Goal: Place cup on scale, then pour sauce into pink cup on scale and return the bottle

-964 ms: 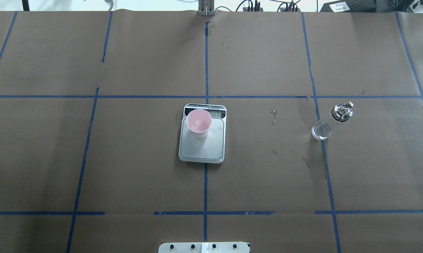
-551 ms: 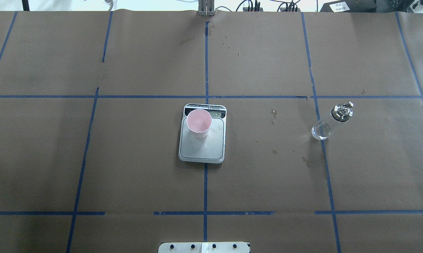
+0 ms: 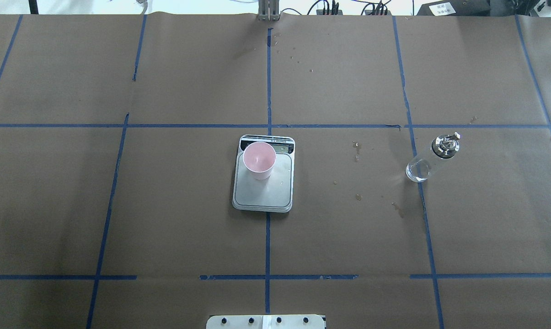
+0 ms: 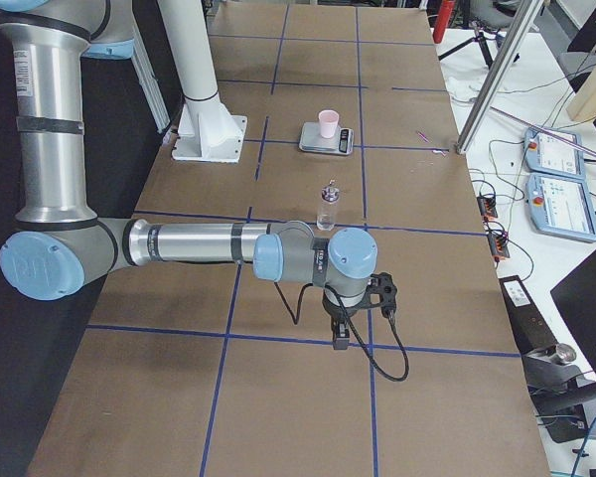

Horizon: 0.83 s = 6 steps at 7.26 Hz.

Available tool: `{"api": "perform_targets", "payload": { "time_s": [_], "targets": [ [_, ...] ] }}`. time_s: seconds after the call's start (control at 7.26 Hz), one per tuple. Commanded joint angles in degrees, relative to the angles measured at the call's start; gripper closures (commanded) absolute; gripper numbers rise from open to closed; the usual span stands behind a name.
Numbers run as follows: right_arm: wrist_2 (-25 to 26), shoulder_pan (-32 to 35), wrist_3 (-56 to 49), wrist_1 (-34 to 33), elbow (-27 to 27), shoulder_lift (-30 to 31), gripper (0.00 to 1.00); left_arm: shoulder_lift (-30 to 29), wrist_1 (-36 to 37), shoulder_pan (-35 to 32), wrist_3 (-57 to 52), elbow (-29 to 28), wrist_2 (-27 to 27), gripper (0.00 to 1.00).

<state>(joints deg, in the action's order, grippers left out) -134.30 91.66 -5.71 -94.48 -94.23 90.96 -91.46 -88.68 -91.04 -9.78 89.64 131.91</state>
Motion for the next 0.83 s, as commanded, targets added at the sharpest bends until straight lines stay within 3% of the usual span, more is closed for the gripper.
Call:
{"api": "perform_targets", "payload": {
  "time_s": [0.0,0.69],
  "targets": [
    [0.01,-0.08,0.0,0.0,0.09,0.0,0.0,-0.12,0.0,-0.01,0.2,0.1,0.01,0.0],
    [0.01,0.01,0.18,-0.09,0.27,0.0,0.0,-0.12,0.0,-0.01,0.2,0.1,0.01,0.0]
  ]
}}
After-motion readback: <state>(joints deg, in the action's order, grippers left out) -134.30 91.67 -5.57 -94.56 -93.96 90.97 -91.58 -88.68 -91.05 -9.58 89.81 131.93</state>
